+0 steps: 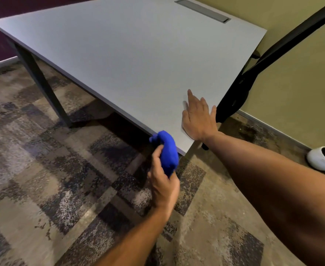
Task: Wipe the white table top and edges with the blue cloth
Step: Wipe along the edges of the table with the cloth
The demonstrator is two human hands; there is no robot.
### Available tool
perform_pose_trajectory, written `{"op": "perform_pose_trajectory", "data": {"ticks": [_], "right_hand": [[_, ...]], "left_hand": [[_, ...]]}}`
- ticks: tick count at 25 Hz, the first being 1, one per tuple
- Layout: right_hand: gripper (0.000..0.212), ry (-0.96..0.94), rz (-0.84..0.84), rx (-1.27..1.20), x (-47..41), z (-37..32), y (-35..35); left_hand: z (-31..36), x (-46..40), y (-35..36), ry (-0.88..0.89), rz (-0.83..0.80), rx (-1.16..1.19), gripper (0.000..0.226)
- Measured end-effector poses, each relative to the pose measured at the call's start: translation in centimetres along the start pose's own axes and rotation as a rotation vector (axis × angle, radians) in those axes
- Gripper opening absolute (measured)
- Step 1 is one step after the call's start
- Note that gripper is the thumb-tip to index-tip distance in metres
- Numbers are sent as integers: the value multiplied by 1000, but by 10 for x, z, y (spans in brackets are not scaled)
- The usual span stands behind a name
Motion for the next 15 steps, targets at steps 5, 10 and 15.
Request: {"op": "perform_pose_trajectory", "data": {"ticks": [5,10,15], "right_hand": [[68,1,-27,29,1,-1,-4],[67,-15,-22,47,0,-2,-3],[64,-31,4,42,-1,-1,-1]], "left_hand": [[7,53,27,137,-358,-22,81],[-2,58,-4,217,-282,89,80],[-6,-34,-64,45,95,148,71]]}}
Point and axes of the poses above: each hand's wrist, its own x-axis away from the middle knuckle, its own y-axis out of the palm, z = x × y, the point moved 8 cm from there along -x, towards the middle knuckle
